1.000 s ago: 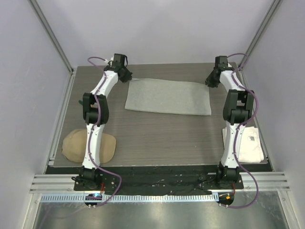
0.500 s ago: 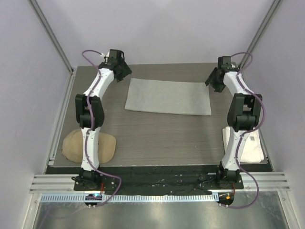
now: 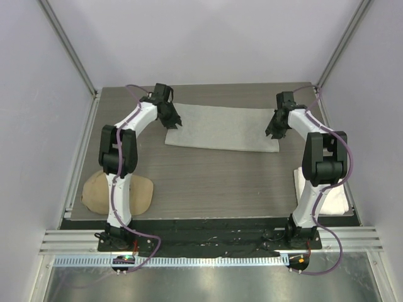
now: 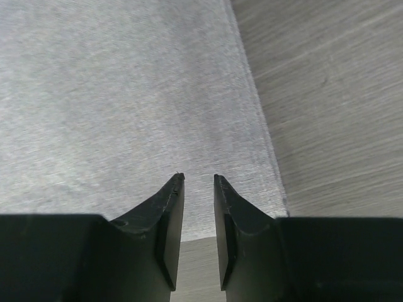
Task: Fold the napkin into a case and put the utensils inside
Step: Move the rectangle-folded napkin to the center of the board.
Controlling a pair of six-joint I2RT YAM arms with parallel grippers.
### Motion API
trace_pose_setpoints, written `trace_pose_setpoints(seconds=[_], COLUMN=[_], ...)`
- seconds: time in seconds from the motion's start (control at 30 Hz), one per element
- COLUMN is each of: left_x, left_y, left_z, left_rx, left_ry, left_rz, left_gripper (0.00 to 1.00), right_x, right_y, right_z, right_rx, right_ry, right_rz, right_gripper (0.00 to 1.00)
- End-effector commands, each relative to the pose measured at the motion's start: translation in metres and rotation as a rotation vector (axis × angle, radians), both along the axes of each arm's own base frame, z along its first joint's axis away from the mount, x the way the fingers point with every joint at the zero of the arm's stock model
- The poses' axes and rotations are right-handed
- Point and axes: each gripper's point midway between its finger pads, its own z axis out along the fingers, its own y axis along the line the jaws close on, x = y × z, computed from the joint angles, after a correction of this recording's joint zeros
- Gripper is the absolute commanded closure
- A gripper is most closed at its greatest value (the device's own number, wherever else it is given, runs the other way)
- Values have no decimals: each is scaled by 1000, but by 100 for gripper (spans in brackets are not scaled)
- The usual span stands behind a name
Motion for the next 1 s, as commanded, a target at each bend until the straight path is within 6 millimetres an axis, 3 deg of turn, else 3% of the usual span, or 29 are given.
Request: trace_pose_setpoints(seconds=[0.0, 0.1, 0.13, 0.2, 0.23, 0.27, 0.33, 0.47, 0.5, 0.57, 0.6, 0.7, 0.73, 0.83, 0.9, 0.97], left_x=[1, -9, -13, -29, -34, -39, -62, -87, -88, -95, -96, -101, -101, -104, -106, -105], left_y=[0, 5, 11, 21, 26, 29, 38, 56, 59, 62, 61, 55, 52, 38, 37, 36], left_z=[9, -4, -9, -18, -19, -14, -34, -44, -39, -35, -20, 2, 18, 42, 50, 55], left_rx=[-8, 26, 52, 96, 112, 120, 143, 211, 222, 233, 228, 203, 188, 124, 117, 96], left_ry=[-18, 29, 47, 81, 83, 70, 134, 176, 161, 175, 146, 84, 46, 4, 0, -19], left_rz=[-44, -57, -61, -53, -49, -42, -33, -18, -19, -24, -32, -55, -60, -119, -126, -126], left_gripper=[69, 72, 72, 72, 72, 72, 71, 72, 72, 72, 73, 69, 68, 58, 55, 55], right_x=[3, -11, -27, -42, -60, -65, -90, -113, -116, -125, -126, -124, -116, -107, -97, -91], right_y=[-15, -17, -18, -25, -29, -30, -38, -43, -51, -49, -48, -51, -52, -44, -36, -30], right_z=[6, -3, -13, -7, -18, -13, -28, -30, -25, -24, -19, 8, 27, 48, 53, 45], right_rx=[-58, -64, -66, -98, -115, -123, -144, -167, -158, -139, -133, -160, -166, -123, -84, -49], right_ry=[-43, -3, 28, 18, 56, 33, 77, 84, 77, 98, 91, 40, -10, -68, -88, -73], right_rz=[-29, -35, -43, -58, -63, -68, -85, -90, -118, -110, -101, -62, -60, -53, -39, -31], right_gripper=[71, 78, 79, 79, 78, 79, 79, 79, 78, 79, 78, 73, 72, 65, 60, 55])
